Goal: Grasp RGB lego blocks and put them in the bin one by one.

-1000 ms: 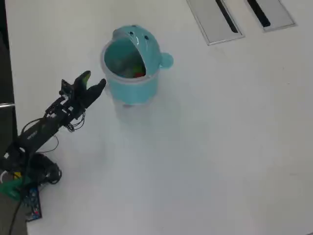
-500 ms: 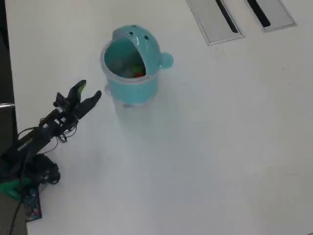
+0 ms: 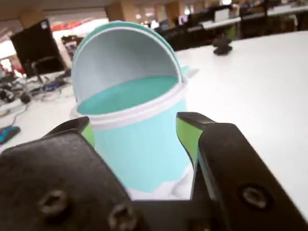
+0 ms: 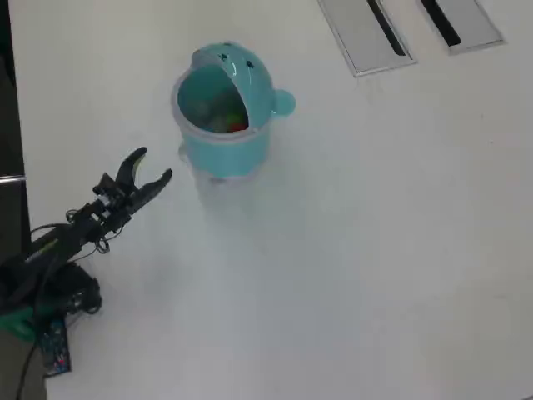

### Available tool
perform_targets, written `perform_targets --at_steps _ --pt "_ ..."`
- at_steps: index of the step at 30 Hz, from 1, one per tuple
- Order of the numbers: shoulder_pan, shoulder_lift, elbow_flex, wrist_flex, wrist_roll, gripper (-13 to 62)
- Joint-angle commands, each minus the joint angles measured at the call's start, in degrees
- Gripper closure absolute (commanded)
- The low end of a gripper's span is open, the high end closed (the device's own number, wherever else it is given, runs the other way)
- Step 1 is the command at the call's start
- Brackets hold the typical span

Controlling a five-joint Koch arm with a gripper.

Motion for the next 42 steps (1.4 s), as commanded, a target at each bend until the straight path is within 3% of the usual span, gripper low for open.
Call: perform_targets --at_steps 1,23,42 --pt "0.62 4.22 -0.79 -6.15 0.97 17.7" --pt "5.89 4.22 12.04 -21.53 14.41 16.3" --pt "9.32 4.04 32.08 -42.8 30.41 16.4"
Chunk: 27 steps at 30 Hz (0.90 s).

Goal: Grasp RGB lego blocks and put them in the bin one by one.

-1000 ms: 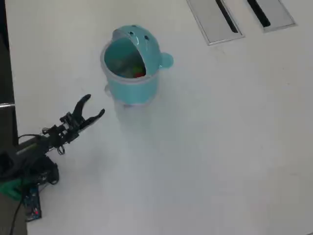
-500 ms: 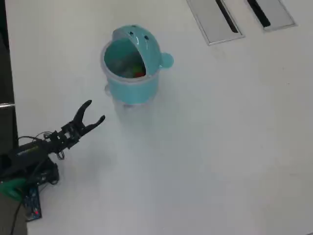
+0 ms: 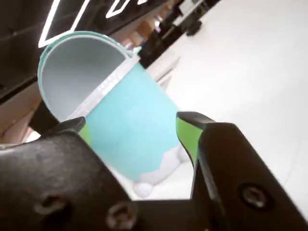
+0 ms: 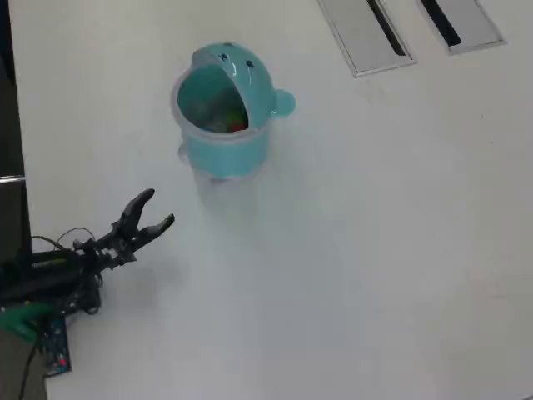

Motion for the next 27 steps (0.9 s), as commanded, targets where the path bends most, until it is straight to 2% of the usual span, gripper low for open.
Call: perform_targets --at_steps 1,9,27 --pt "0.62 4.04 -0.7 -8.09 1.41 16.4" --pt "3.52 4.04 5.98 -13.62 6.94 16.4" --pt "12.92 3.87 12.3 -10.37 23.64 16.3"
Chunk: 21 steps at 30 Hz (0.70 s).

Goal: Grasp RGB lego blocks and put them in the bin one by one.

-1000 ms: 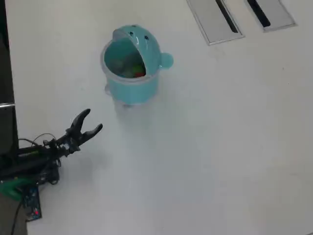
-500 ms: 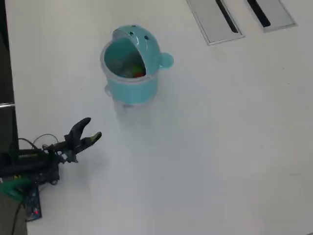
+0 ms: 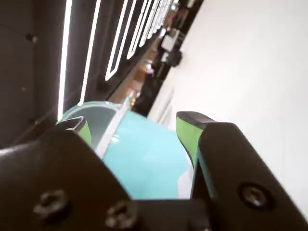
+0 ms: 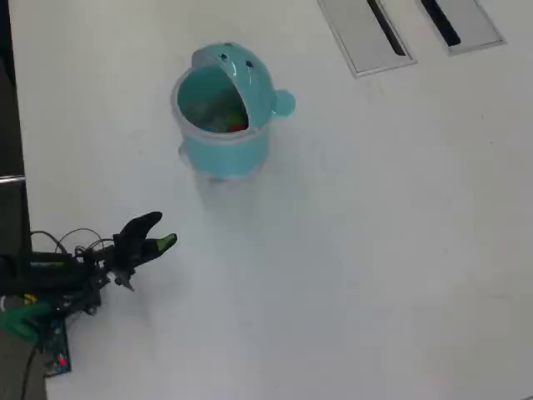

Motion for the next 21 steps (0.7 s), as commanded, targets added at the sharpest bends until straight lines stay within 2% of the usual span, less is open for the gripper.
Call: perform_targets --at_steps 1,21 --pt "1.14 3.87 4.13 -1.14 2.9 16.2" --pt "5.36 3.87 4.22 23.99 11.6 15.0"
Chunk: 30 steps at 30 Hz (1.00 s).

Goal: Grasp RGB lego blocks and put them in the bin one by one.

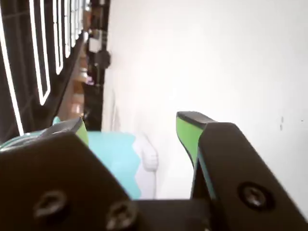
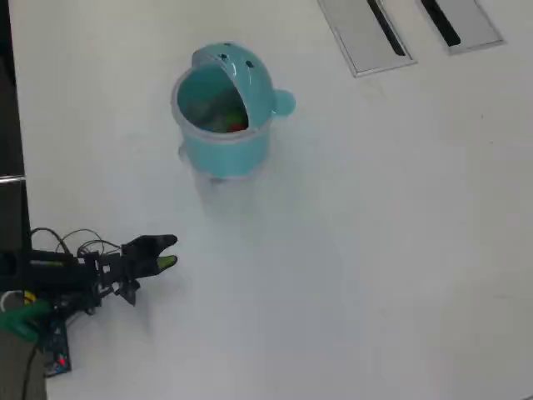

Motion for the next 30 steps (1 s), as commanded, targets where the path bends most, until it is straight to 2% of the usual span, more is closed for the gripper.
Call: perform_targets --at_steps 1,30 --pt "-0.18 3.87 4.22 2.11 0.88 15.0" --pt "-0.97 3.16 4.22 25.4 6.86 15.2"
